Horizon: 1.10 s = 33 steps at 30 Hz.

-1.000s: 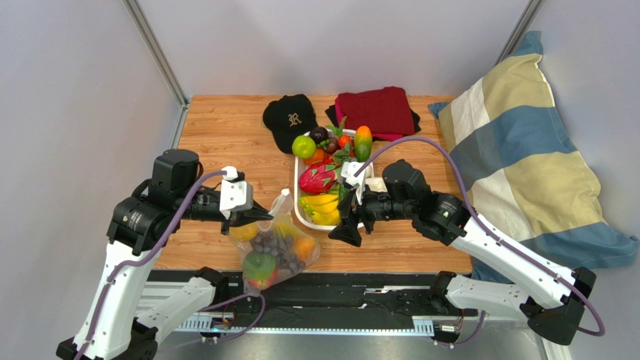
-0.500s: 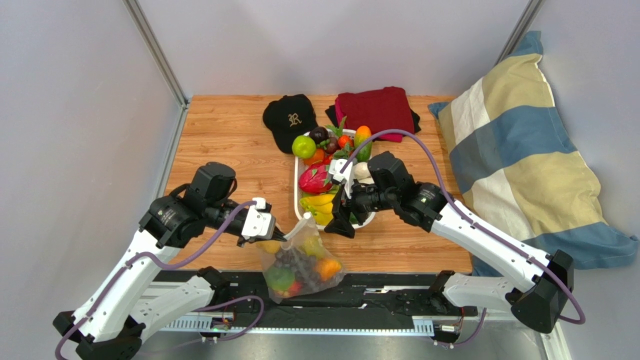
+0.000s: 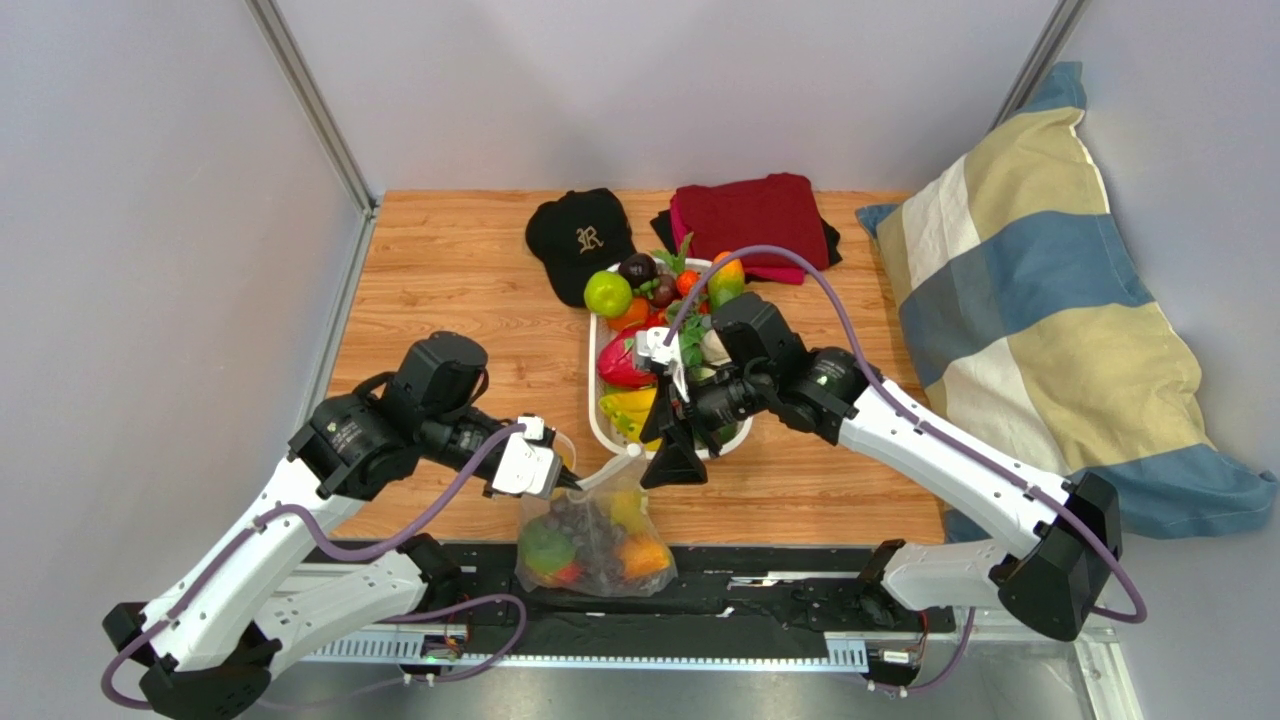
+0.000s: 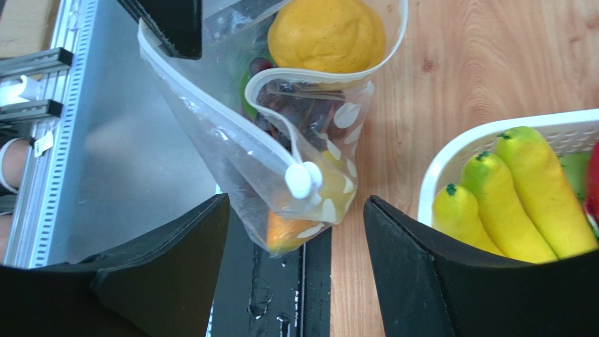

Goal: Place the food in the zip-top bag and seal the zipper
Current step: Adjust the zipper food storage bag at the center of the board, then zip the zipper food storage bag at the center of the board.

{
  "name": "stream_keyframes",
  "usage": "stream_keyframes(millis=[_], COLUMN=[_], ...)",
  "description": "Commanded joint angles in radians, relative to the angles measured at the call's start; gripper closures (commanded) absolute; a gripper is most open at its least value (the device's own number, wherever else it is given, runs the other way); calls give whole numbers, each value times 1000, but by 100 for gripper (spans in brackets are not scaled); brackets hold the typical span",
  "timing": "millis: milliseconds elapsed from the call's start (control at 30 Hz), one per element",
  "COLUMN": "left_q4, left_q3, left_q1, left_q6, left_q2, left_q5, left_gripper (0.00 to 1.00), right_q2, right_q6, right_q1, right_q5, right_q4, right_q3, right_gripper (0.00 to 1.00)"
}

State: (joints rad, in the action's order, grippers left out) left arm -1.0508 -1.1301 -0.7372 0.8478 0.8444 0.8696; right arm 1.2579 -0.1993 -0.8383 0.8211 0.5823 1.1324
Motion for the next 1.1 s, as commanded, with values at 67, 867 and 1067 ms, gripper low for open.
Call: stream_keyframes(millis=[67, 867, 1067], left_q4=[61, 117, -51], left_q3=[1, 112, 81], left_q1=[-8, 202, 421], left_q6=[46, -412, -237], left_q2=[-19, -260, -182], left_q5=[19, -279, -104], left_gripper=[100, 24, 22], right_q2=[40, -153, -187], right_q6=[3, -204, -232], right_q1=[-13, -44, -58], right_q5=[81, -220, -286], right_q4=[2, 25, 7], right_q3=[53, 23, -34], right_gripper=[38, 100, 100])
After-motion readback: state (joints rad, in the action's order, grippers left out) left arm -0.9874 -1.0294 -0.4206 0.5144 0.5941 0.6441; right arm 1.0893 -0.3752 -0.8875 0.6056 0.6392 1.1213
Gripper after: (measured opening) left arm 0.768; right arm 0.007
